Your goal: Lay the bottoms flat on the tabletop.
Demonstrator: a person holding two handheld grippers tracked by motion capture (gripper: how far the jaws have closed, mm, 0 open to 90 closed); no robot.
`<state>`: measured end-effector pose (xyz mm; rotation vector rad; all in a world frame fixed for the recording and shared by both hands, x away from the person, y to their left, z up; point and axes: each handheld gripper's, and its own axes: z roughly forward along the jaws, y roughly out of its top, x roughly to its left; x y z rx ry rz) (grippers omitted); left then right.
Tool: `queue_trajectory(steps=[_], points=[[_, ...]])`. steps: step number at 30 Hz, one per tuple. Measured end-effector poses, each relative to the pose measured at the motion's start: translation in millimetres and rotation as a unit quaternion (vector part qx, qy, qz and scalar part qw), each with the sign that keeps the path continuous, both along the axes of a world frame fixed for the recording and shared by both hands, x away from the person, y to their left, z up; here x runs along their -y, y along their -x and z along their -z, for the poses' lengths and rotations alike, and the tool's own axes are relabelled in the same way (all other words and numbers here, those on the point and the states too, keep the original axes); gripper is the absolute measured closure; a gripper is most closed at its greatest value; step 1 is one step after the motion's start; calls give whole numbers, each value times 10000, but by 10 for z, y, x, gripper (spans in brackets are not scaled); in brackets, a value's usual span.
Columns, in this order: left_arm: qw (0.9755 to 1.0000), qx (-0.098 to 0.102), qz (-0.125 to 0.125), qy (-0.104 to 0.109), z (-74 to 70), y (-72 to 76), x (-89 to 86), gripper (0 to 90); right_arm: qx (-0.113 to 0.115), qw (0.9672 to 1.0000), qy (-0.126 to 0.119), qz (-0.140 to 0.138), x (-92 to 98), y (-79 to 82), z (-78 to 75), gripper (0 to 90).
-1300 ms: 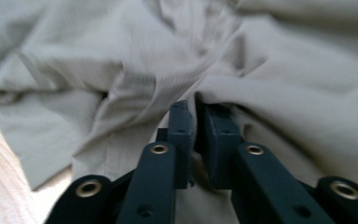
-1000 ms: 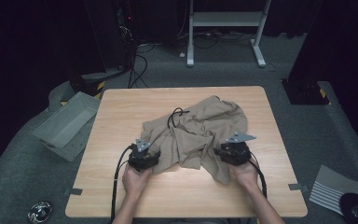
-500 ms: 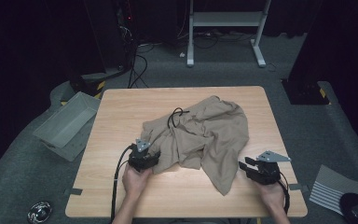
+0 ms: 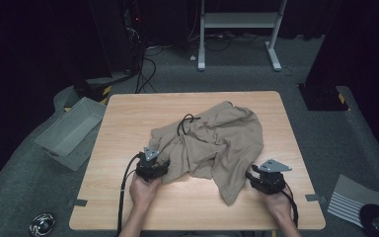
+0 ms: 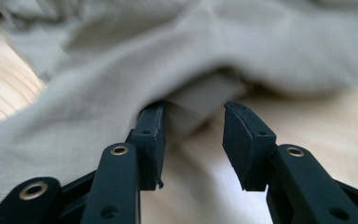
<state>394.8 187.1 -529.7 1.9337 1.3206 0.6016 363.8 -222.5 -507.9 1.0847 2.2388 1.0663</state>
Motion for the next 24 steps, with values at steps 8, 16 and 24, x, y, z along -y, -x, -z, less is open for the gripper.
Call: queue_trajectory(steps=[8, 16, 24], points=[[10000, -2, 1, 1, 0, 0, -1, 411, 108, 9994, -88, -325, -308, -309, -200, 581], [10000, -6, 0, 3, -1, 0, -2, 411, -101, 9994, -86, -326, -690, -650, -151, 564], [10000, -7, -16, 7, 0, 0, -2, 411, -525, 9976, 336, -303, -879, -829, 109, 550]])
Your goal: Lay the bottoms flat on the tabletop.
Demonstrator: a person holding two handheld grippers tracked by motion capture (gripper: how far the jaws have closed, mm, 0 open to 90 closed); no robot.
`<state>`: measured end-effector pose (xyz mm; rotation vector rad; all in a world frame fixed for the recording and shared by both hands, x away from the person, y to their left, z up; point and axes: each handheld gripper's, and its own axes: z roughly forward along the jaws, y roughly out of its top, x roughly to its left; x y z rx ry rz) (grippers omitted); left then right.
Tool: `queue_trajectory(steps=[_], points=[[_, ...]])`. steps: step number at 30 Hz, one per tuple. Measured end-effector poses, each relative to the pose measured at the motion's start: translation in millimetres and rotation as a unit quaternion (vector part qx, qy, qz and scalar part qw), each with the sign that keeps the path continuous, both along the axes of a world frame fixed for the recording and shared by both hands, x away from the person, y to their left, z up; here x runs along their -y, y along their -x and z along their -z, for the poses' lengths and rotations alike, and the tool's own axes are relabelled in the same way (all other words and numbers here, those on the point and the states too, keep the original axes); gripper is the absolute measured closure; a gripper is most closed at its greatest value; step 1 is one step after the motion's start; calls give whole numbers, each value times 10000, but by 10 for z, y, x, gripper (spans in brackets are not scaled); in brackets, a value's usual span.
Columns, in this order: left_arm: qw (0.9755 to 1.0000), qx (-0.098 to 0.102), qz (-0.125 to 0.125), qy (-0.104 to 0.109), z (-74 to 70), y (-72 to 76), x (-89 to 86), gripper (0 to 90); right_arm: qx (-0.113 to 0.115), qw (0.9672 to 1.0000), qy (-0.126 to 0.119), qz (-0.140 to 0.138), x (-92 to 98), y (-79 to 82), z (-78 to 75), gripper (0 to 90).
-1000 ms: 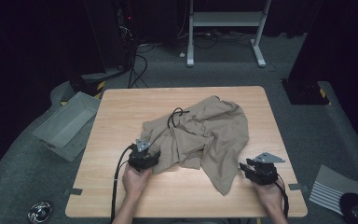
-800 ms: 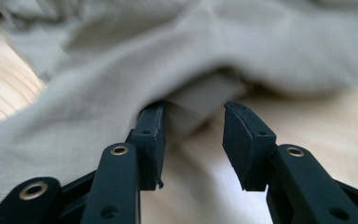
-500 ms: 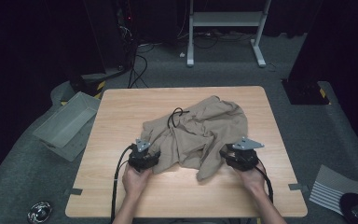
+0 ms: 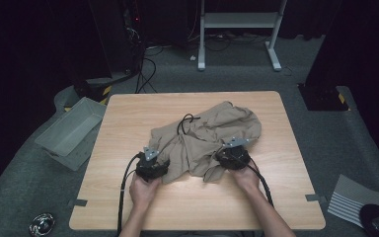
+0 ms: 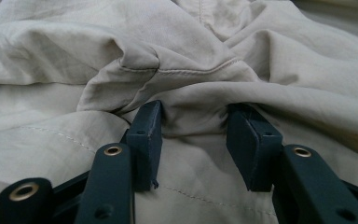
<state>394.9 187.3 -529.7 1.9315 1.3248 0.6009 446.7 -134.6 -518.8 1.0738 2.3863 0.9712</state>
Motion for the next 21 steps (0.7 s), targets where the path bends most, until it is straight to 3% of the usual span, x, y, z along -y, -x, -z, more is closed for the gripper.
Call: queue_trajectory(steps=[3, 7, 10, 13, 16, 19, 21], points=[[10000, 0, -1, 3, 0, 0, 0, 411, -8, 10000, -62, -48, 54, 49, -57, 523], [10000, -1, -1, 3, 0, 0, 0, 411, 138, 9992, -381, 0, 224, 214, -189, 521], [10000, 0, -1, 1, 0, -1, 0, 411, 300, 9980, -551, 121, 428, 368, -266, 527], [10000, 0, -1, 2, 0, -1, 0, 411, 321, 9972, -597, 304, 604, 444, -252, 536], [10000, 1, -2, 2, 0, -1, 1, 411, 169, 9975, -548, 407, 654, 420, -184, 537], [10000, -2, -3, 7, 0, 0, 1, 411, 159, 9979, -482, 407, 576, 336, -116, 549], [10000, 2, 0, -2, 0, -1, 0, 411, 137, 9985, -355, 384, 496, 271, -69, 628]])
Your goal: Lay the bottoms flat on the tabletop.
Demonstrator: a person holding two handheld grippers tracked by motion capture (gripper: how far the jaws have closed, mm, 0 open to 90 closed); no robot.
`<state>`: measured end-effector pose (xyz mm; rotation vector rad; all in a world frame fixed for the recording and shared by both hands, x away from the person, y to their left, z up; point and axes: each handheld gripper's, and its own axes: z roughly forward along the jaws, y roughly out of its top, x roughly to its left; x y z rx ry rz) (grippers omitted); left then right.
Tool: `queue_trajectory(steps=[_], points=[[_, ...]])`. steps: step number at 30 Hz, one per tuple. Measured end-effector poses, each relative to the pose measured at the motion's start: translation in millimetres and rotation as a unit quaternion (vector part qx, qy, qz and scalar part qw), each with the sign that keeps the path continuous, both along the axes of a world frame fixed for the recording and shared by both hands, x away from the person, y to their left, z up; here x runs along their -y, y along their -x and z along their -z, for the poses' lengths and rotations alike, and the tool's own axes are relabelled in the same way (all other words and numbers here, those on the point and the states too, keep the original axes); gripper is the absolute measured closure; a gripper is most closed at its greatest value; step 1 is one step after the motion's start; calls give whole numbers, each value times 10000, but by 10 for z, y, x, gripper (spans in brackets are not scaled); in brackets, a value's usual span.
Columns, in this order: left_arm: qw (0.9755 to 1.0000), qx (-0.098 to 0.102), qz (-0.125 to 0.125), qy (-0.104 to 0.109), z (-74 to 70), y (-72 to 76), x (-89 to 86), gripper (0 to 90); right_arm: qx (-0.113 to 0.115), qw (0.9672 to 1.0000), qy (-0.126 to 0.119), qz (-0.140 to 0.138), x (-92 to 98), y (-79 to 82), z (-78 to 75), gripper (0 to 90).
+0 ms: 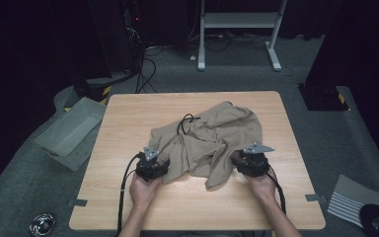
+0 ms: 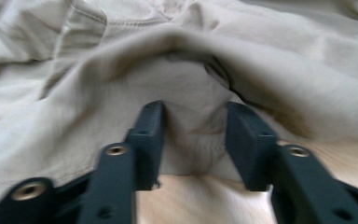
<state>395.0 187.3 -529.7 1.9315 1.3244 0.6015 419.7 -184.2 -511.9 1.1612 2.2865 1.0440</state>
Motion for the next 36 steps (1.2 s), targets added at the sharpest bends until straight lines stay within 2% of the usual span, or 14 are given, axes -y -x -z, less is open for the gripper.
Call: queue_trajectory(steps=[3, 6, 9, 13, 14, 17, 18, 22, 24, 25, 26, 29, 31, 36], points=[[10000, -2, -2, 1, 0, 1, 0, 411, -16, 9999, 91, -110, -76, -51, 57, 773], [10000, 3, -1, 0, 0, 0, 0, 411, 10, 9996, 167, -213, -72, -22, 55, 890], [10000, 1, -2, 1, 0, 0, 0, 411, 65, 9995, 201, -229, 19, 46, 28, 900], [10000, -1, 1, 1, 0, 0, 0, 411, 135, 9996, 201, -108, 155, 96, -10, 900], [10000, -1, 0, 1, 0, 0, 0, 411, 185, 9997, 146, -92, 165, 92, -21, 884], [10000, -5, -4, 11, 0, 0, 1, 411, 343, 9992, 169, 93, 94, 39, -25, 632], [10000, -1, -3, 2, 0, 0, 0, 411, 332, 9992, 191, 116, 53, 3, -20, 590], [10000, 0, -1, 1, 0, 0, 0, 410, 207, 9991, 348, 107, -152, -150, 15, 519], [10000, 1, -4, 0, 0, 0, 0, 411, 63, 9987, 500, 118, -260, -245, 42, 528], [10000, 1, -4, 0, 0, 0, 0, 410, 63, 9987, 500, 118, -260, -245, 42, 528], [10000, -2, -12, 1, 0, 0, 0, 410, 56, 9981, 605, 100, -312, -311, 66, 550], [10000, 1, -22, 11, 1, 0, 0, 410, -30, 9987, 512, 60, -295, -348, 63, 633], [10000, 0, -23, 12, 1, 0, 0, 410, -21, 9982, 596, 1, -274, -316, 46, 731], [10000, 3, -32, 4, 1, -2, 1, 410, 11, 9974, 714, -79, -150, -166, -1, 835]])
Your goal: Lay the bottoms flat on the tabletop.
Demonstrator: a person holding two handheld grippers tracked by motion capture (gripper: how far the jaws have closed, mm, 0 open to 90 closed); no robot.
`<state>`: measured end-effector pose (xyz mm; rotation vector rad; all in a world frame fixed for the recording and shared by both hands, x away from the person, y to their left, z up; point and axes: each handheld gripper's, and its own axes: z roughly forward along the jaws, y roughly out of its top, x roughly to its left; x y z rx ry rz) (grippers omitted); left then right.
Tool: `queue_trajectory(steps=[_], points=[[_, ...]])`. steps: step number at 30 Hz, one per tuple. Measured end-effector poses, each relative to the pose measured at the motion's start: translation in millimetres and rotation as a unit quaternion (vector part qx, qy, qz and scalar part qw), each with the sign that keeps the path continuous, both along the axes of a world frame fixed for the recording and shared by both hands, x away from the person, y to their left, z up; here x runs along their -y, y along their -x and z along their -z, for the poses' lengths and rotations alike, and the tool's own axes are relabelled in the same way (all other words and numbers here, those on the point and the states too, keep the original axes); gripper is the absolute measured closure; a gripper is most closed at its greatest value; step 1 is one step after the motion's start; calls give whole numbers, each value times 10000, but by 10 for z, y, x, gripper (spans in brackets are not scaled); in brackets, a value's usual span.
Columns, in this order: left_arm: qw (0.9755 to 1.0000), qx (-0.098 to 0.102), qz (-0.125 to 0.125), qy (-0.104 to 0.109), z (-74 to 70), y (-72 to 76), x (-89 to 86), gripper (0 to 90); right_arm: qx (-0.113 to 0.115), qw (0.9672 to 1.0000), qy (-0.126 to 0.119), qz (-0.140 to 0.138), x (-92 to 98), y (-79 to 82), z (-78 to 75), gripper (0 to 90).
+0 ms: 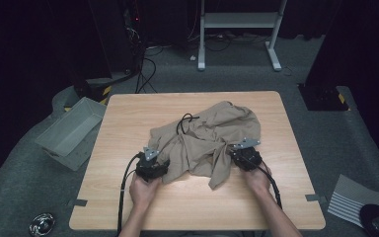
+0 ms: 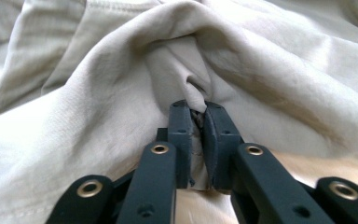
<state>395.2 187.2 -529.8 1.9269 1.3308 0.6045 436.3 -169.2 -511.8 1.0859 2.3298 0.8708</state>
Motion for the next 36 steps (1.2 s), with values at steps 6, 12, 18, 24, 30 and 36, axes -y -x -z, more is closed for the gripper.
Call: queue_trajectory(steps=[6, 12, 18, 24, 30, 36], points=[[10000, -1, -12, -10, 0, -3, 1, 410, 59, 9999, -111, 85, 297, 266, -135, 841], [10000, 2, -18, -13, 0, -5, 1, 410, 37, 9992, -154, 378, 674, 615, -172, 848], [10000, 0, -23, -12, 0, -4, 1, 410, -22, 9973, -326, 658, 926, 847, -156, 850], [10000, 1, -27, -12, 0, -4, 1, 410, 158, 9963, -564, 626, 1000, 959, -308, 696], [10000, -1, -25, -11, 0, -4, 1, 410, 307, 9951, -670, 665, 958, 815, -407, 654], [10000, -2, -27, -10, 0, -4, 0, 410, -36, 9963, -353, 777, 771, 445, -181, 579]])
